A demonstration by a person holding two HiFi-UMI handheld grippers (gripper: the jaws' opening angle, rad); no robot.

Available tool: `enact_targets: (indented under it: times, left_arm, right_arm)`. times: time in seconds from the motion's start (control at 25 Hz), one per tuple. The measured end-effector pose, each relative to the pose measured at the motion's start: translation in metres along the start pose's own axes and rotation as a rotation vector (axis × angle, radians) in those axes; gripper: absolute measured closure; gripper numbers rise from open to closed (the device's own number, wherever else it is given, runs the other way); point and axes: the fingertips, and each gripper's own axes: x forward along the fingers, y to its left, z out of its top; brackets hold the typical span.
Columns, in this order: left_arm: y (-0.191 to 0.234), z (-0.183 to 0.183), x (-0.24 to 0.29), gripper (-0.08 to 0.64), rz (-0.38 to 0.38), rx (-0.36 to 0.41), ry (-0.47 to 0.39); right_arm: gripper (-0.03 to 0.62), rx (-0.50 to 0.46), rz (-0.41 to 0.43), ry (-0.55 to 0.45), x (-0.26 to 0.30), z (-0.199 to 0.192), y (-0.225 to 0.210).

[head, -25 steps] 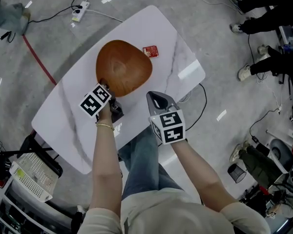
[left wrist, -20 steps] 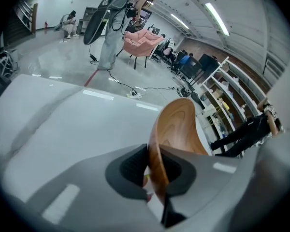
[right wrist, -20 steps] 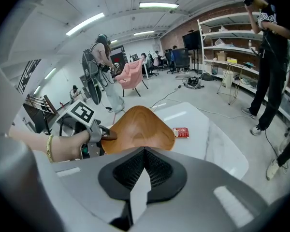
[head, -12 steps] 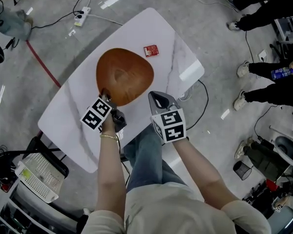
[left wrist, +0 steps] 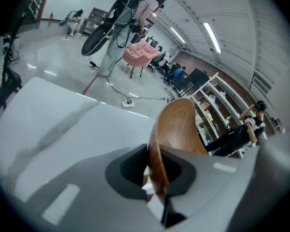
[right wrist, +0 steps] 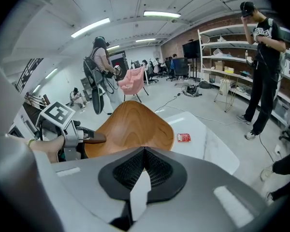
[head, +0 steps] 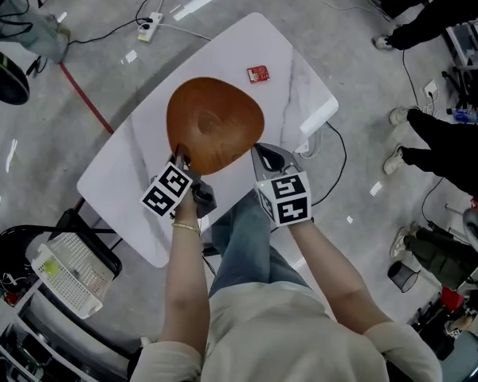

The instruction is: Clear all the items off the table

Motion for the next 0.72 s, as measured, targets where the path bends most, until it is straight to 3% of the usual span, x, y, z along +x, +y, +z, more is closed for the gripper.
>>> enact_targets:
  times: [0.72]
  left_arm:
    - [0.062,0.004,-0.159,0.538,-0.019,-0.025,-0.063]
  right_arm:
    - [0.594,-0.052,-0.003,-0.061,-0.089,-0.016,0.104]
